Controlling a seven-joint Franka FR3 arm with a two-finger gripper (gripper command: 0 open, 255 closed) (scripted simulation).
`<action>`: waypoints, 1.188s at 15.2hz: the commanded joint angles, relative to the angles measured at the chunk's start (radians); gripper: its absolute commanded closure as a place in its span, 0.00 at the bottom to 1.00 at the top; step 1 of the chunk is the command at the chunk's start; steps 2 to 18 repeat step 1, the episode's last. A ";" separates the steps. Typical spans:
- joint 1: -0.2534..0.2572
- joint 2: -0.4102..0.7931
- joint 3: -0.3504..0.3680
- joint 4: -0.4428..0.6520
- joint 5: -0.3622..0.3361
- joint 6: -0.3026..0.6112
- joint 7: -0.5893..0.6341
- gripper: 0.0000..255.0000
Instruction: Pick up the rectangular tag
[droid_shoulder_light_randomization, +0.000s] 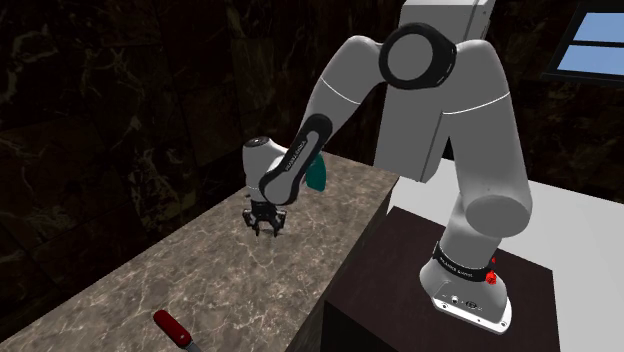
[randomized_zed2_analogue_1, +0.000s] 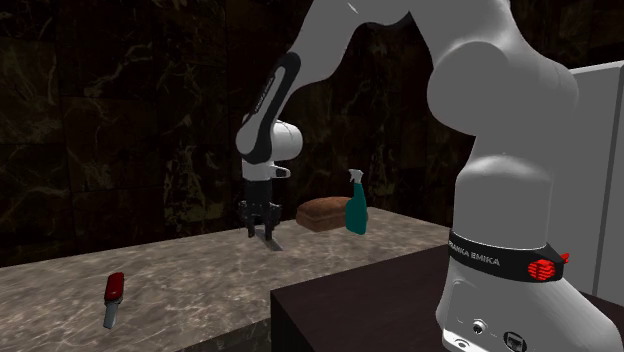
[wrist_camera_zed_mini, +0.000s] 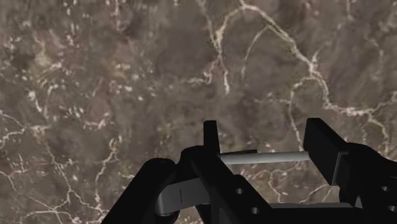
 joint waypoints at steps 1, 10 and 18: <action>-0.003 -0.007 0.002 0.000 0.003 -0.007 -0.003 1.00; -0.003 -0.007 0.002 0.000 0.003 -0.007 -0.003 1.00; -0.003 -0.007 0.002 0.000 0.003 -0.007 -0.003 1.00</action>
